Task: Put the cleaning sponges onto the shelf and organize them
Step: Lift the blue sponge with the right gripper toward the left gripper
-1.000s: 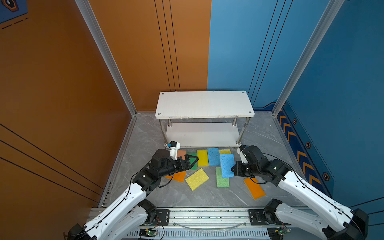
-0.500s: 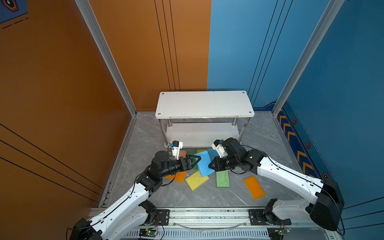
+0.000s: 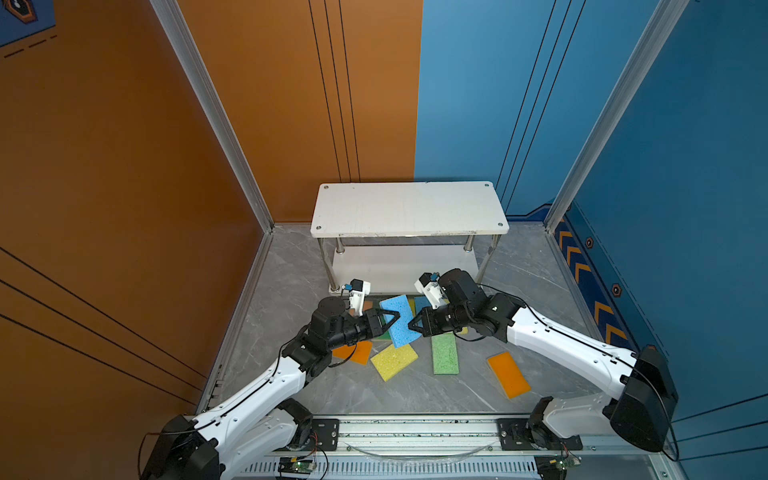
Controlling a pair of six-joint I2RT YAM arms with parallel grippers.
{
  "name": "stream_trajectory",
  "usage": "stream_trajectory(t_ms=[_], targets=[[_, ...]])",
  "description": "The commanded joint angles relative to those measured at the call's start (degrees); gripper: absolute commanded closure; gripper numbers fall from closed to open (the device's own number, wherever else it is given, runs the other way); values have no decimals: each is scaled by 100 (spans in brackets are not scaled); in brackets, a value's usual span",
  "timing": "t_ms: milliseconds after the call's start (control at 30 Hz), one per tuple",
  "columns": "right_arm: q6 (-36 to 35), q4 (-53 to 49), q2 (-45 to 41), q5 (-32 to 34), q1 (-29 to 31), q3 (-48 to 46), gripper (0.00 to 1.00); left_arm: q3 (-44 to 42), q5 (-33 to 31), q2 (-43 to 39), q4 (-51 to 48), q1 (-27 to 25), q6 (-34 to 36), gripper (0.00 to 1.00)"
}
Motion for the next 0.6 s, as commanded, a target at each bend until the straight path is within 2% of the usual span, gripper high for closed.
stream_trajectory(t_ms=[0, 33, 100, 200, 367, 567], targets=[[-16, 71, 102, -91, 4, 161, 93, 81, 4, -37, 112, 111, 38, 99], [-16, 72, 89, -94, -1, 159, 82, 69, 40, -41, 119, 145, 31, 100], [4, 75, 66, -127, -35, 158, 67, 66, 128, -61, 112, 223, 25, 100], [8, 67, 25, -226, -115, 122, 56, 45, 281, -200, 108, 398, -53, 100], [112, 224, 23, -555, -131, -4, 54, -58, 499, -501, 79, 684, -223, 100], [302, 649, -10, -708, -38, -168, 55, -199, 478, -669, 73, 738, -333, 100]])
